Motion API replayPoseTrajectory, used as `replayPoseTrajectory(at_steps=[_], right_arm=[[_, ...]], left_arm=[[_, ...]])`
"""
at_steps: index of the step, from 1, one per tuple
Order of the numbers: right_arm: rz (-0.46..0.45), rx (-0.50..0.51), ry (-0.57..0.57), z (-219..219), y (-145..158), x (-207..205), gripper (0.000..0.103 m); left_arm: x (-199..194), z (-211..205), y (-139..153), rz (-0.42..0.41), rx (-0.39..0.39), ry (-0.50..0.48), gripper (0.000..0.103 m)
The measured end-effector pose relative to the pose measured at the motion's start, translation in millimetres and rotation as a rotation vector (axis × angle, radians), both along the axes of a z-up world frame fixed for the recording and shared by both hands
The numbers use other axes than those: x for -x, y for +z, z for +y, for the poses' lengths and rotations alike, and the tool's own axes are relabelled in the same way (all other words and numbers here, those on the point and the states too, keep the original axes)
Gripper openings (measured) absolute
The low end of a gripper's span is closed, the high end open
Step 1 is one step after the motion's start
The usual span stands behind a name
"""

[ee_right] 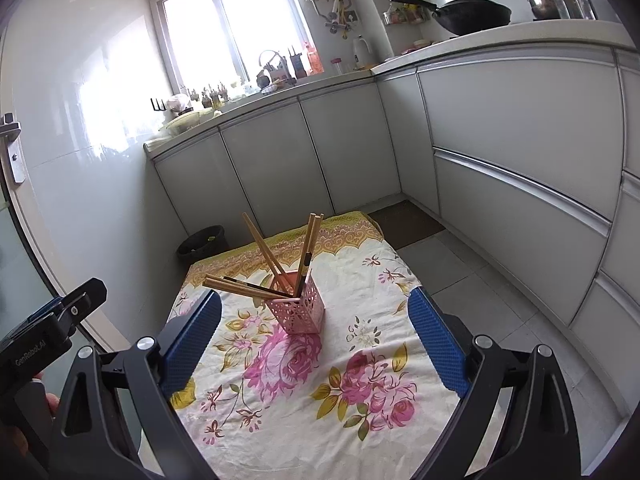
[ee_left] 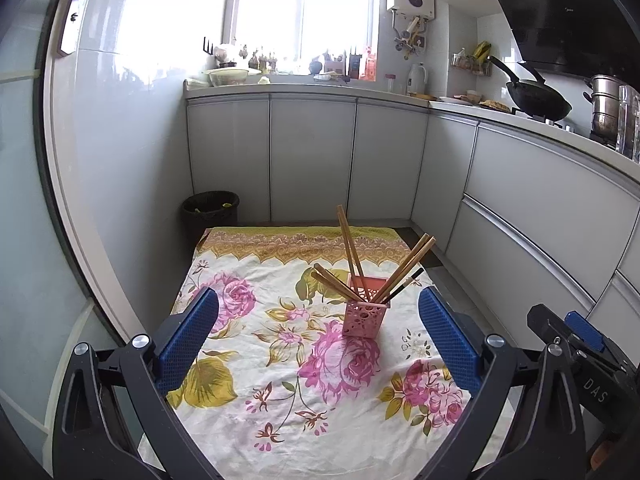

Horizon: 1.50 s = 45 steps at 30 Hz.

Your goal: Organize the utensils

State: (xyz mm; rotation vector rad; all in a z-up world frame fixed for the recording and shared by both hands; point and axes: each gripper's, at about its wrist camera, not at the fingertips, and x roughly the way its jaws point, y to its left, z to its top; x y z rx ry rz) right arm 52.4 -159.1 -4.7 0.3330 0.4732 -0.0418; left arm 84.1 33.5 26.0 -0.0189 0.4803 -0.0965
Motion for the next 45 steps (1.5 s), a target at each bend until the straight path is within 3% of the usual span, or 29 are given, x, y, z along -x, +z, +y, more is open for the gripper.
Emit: replayPoseTrajectory(at_steps=[11, 24, 45], right_arm=[[-0.026, 0.041, -0.038, 6.1, 10.8, 12.3, 0.092], [-0.021, 0.032, -0.034, 5.8, 12.7, 13.1, 0.092], [-0.009, 0.02, -0.014, 6.2, 12.9, 13.7, 0.092]], left_arm=[[12.2, 0.2, 2.2, -0.037, -0.025, 0.07, 0.096], [17.7, -5.5, 4.2, -0.016, -0.017, 0.022, 0.096], [15.8, -5.0, 3.8, -0.009, -0.037, 0.032, 0.096]])
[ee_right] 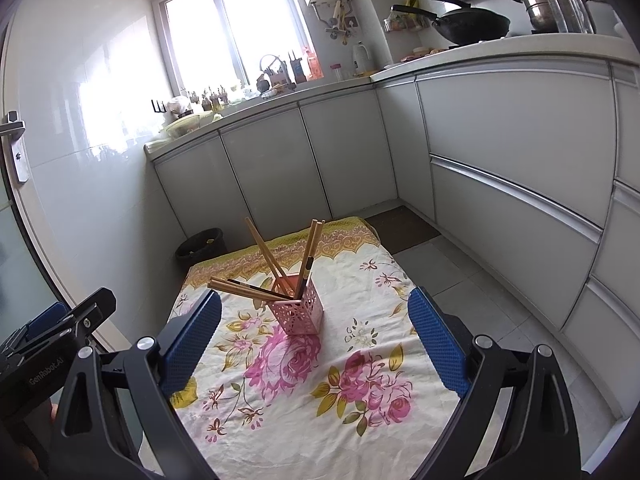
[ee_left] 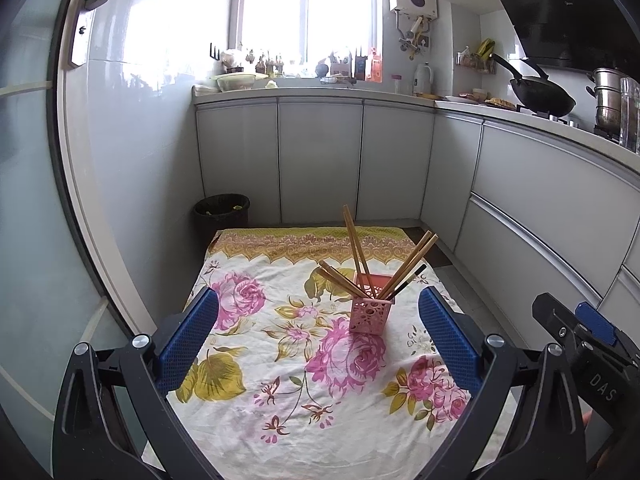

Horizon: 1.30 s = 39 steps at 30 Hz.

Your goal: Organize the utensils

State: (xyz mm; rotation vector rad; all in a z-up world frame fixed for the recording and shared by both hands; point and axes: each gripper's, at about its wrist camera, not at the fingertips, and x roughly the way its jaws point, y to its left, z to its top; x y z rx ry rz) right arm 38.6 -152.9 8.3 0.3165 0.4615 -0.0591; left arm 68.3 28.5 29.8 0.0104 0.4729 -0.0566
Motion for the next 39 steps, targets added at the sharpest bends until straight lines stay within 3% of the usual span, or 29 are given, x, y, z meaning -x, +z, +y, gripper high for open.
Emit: replayPoseTrajectory(at_steps=[39], right_arm=[[0.008, -0.019, 0.006, -4.0, -2.4, -1.2, 0.092]], left_arm=[[-3.7, 0.5, -5.1, -0.026, -0.017, -0.03, 0.096]])
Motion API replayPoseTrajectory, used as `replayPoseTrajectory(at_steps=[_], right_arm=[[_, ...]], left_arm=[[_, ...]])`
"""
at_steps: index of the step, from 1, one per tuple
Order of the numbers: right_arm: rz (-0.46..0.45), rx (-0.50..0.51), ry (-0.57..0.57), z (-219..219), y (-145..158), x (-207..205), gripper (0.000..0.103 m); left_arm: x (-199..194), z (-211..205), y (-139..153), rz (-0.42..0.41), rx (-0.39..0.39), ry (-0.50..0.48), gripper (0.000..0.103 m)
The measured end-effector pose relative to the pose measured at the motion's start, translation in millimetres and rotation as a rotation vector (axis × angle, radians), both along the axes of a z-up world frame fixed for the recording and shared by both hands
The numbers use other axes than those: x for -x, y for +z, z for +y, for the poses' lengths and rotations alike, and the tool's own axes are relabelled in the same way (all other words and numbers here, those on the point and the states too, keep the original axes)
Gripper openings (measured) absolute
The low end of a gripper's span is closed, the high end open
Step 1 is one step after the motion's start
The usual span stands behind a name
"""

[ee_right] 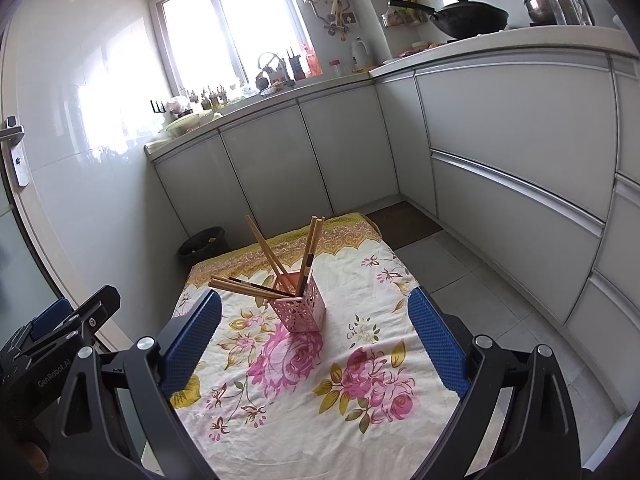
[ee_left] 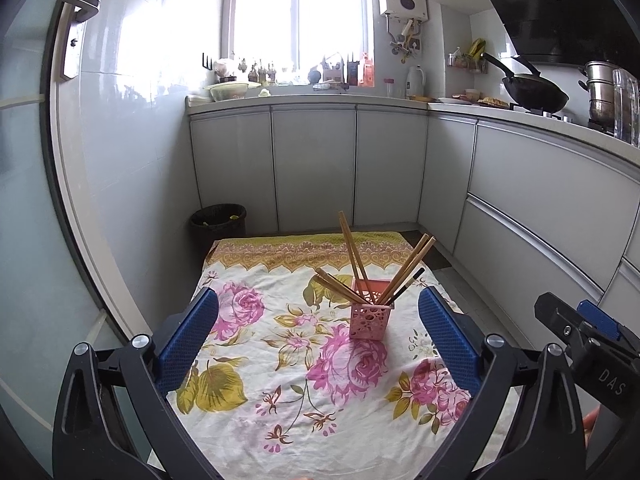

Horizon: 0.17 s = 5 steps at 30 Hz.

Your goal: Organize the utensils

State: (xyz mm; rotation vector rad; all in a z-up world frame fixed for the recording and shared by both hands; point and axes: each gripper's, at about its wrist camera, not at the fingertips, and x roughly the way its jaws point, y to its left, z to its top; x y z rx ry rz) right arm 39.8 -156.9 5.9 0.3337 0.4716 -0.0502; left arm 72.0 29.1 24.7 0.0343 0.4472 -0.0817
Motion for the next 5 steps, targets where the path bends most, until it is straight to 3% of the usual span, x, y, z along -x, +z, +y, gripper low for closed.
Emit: replayPoseTrajectory(at_steps=[5], right_arm=[[0.001, 0.001, 0.005, 0.9, -0.8, 0.2, 0.092]], left_arm=[[-3.7, 4.4, -2.6, 0.036, 0.031, 0.009, 0.096]])
